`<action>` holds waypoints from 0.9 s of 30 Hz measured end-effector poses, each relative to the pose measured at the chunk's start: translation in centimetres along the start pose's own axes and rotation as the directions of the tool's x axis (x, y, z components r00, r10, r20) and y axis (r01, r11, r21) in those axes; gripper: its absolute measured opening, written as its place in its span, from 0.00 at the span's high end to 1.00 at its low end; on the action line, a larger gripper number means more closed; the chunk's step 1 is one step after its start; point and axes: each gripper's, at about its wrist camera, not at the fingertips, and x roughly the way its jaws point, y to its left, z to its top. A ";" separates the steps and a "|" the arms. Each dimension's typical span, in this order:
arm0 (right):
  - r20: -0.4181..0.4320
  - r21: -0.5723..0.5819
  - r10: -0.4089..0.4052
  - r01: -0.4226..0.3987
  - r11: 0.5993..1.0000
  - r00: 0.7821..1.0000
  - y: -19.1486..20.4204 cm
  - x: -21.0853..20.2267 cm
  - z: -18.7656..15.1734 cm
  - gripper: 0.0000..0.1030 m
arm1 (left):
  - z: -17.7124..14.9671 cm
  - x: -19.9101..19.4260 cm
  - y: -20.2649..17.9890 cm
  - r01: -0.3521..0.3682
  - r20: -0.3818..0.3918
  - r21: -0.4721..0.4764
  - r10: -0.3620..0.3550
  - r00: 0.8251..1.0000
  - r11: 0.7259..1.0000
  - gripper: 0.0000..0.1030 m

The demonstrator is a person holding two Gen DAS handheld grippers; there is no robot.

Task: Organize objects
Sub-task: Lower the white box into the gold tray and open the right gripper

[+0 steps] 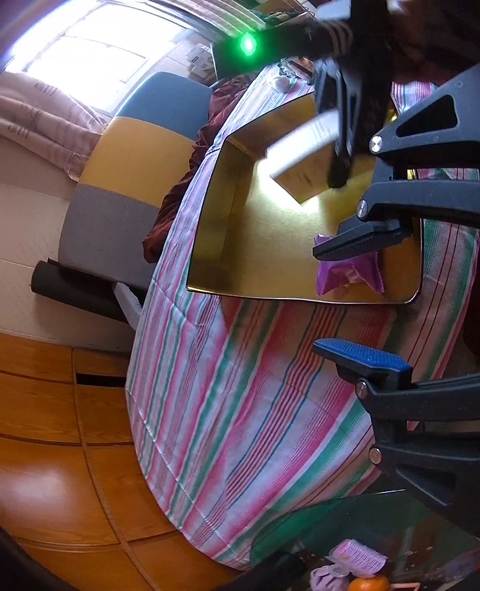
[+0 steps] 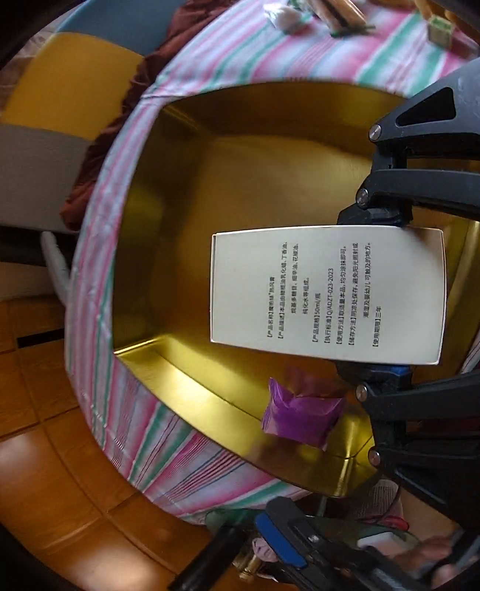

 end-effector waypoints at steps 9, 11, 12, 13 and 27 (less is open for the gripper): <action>-0.006 0.070 0.213 -0.212 0.975 0.977 0.8 1.2 -1.3 0.18 | 0.0 0.0 0.6 -0.015 0.008 -0.023 0.015 1.000 1.000 0.58; 0.014 0.095 0.274 -0.274 0.957 0.962 0.5 0.6 -2.0 0.15 | 0.0 0.0 0.7 -0.018 0.010 -0.025 0.018 1.000 1.000 0.57; 0.026 0.103 0.305 -0.306 0.947 0.952 0.3 0.2 -2.2 0.13 | 0.0 0.0 0.6 -0.021 0.012 -0.023 0.021 1.000 1.000 0.57; 0.039 0.107 0.315 -0.317 0.942 0.948 0.1 -0.1 -2.4 0.10 | 0.0 -0.1 0.6 -0.022 0.017 -0.022 0.023 1.000 1.000 0.57; 0.223 0.116 0.102 -0.130 0.985 0.969 -5.7 -7.2 -5.8 0.00 | -0.2 -1.2 -2.9 0.049 0.026 0.078 -0.051 0.998 0.996 0.55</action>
